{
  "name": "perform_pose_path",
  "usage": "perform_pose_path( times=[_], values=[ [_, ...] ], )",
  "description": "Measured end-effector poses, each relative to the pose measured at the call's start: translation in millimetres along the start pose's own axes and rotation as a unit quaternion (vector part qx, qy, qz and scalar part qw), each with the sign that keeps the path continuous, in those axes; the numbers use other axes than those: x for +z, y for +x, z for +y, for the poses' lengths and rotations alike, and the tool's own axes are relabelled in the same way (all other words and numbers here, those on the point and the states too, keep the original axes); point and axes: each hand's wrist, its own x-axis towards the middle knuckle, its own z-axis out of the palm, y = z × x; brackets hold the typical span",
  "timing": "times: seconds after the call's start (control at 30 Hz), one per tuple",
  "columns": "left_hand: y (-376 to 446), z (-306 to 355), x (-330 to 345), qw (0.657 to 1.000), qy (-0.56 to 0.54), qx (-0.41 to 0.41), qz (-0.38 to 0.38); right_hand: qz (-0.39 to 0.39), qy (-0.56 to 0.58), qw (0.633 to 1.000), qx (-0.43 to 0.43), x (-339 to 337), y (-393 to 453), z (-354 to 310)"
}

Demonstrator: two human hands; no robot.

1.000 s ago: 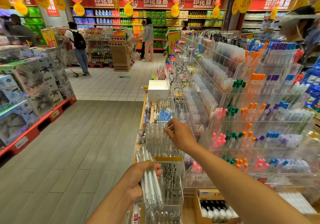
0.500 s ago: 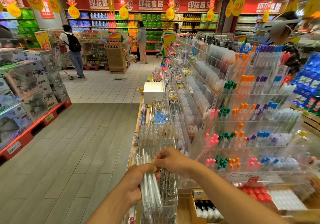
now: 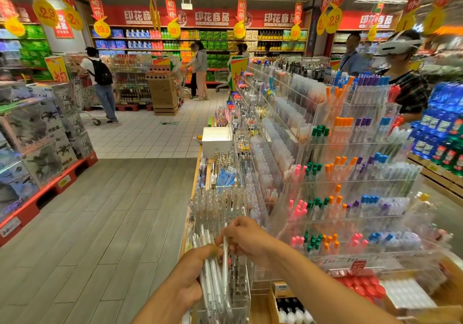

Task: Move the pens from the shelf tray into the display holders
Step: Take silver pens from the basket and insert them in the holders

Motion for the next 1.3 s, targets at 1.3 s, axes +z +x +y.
perform_pose_path(
  times=[1.3],
  values=[
    [5.4, 9.2, -11.9, 0.999, -0.026, -0.013, 0.017, 0.180, -0.420, 0.883, -0.105, -17.6, 51.1, -17.4]
  ],
)
